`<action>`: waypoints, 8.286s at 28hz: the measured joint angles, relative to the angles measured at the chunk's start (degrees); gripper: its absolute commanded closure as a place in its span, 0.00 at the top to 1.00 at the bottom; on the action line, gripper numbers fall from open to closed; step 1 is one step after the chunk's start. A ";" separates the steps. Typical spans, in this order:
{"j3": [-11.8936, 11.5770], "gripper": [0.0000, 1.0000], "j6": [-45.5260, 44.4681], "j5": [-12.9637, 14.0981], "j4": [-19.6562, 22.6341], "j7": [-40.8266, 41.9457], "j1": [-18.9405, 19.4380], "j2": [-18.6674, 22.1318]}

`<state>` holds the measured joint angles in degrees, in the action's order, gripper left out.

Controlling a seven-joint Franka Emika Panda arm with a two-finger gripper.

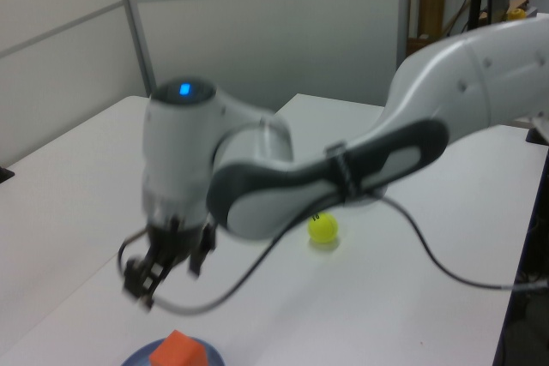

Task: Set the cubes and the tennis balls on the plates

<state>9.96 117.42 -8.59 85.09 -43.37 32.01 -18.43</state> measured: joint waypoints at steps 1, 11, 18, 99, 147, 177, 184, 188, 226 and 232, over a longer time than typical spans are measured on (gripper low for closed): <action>-0.63 1.00 -1.47 0.38 0.00 -0.01 -0.71 0.78; -16.05 1.00 -4.93 6.56 5.76 5.74 -4.96 6.03; -24.68 1.00 -3.94 13.30 12.27 14.78 -5.44 6.50; -38.72 0.00 12.07 24.36 19.32 32.91 -13.63 0.15; -28.13 1.00 13.12 30.75 8.13 37.05 -12.29 -4.54; -25.98 1.00 19.92 30.69 4.96 35.36 -10.90 -15.39; -25.98 0.59 21.01 30.69 4.89 35.36 -10.90 -17.54; -25.98 0.03 21.01 30.69 4.75 35.36 -10.90 -17.54; -39.27 0.00 14.42 30.69 8.49 38.28 -18.86 -11.94; -39.27 1.00 14.42 30.67 8.71 38.41 -18.90 -13.14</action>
<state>-29.31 131.83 22.08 93.80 -4.97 13.11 -31.57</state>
